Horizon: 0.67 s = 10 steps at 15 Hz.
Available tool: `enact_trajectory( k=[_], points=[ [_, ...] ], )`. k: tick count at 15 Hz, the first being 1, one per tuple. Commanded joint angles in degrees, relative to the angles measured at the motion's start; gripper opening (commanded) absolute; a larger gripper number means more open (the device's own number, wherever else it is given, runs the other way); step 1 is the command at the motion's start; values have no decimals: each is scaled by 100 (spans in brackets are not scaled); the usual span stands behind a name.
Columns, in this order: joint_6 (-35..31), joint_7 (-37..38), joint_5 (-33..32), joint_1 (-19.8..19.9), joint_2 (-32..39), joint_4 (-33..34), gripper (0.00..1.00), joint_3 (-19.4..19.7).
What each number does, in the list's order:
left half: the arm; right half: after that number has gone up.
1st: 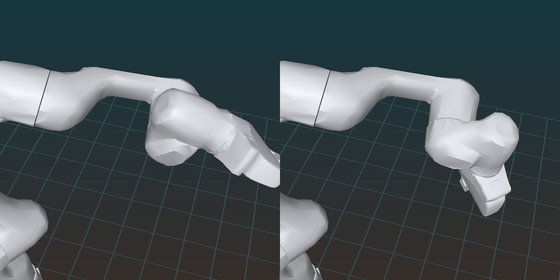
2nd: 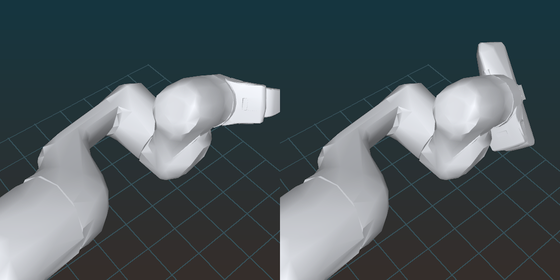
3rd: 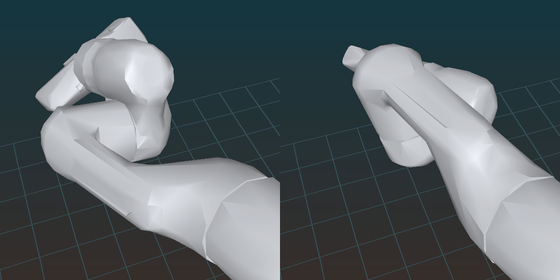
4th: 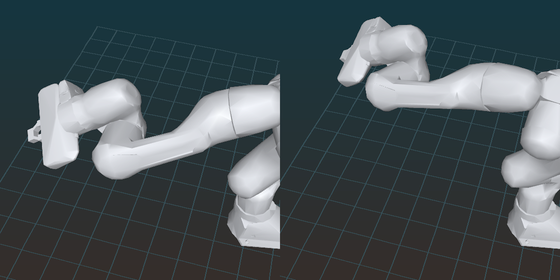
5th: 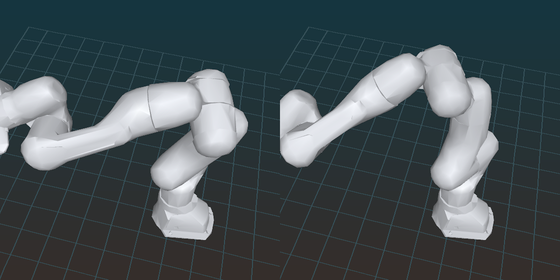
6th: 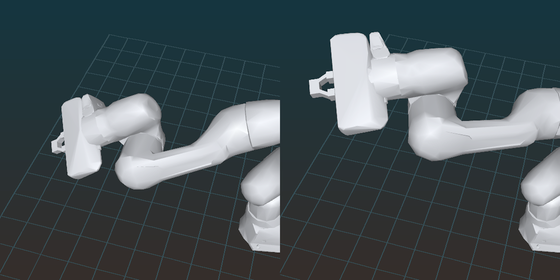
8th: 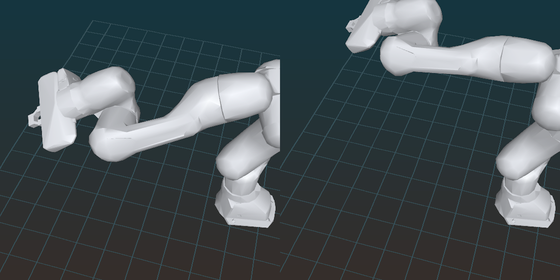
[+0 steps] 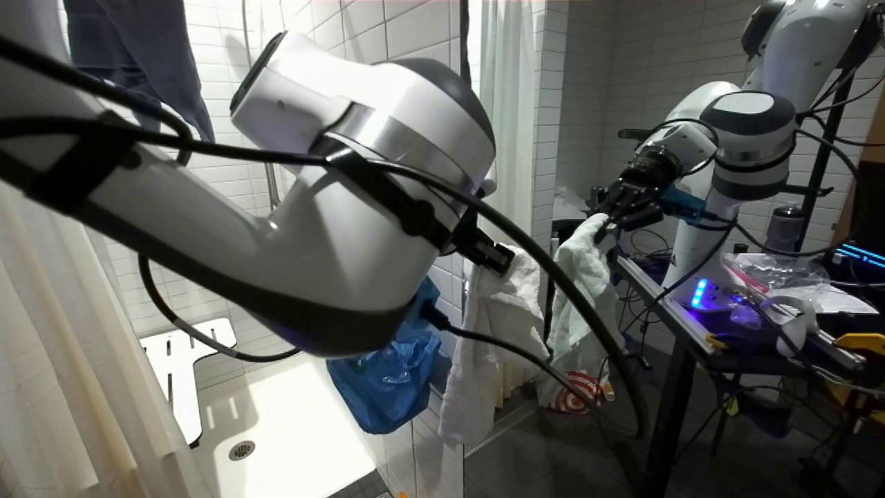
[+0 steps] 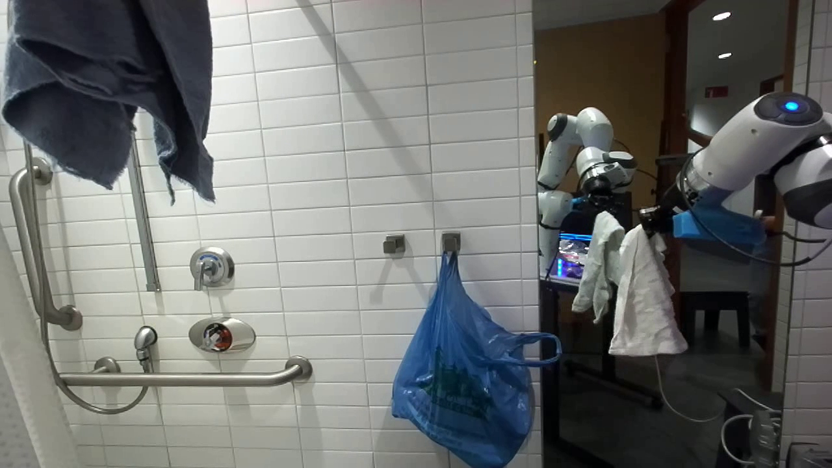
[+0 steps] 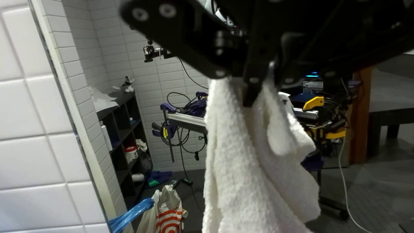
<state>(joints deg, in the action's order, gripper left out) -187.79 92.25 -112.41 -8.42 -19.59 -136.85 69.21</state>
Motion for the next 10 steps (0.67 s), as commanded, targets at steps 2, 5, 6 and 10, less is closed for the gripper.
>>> enact_trajectory(
  k=[2, 5, 6, 10],
  points=[
    [-218, -50, 206, 18, 376, 375, 1, -125],
    [-278, -67, 318, 20, 502, 538, 1, -164],
    [-317, -72, 357, 34, 550, 598, 1, -170],
    [-607, -34, 587, 70, 865, 900, 1, -101]
  ],
)
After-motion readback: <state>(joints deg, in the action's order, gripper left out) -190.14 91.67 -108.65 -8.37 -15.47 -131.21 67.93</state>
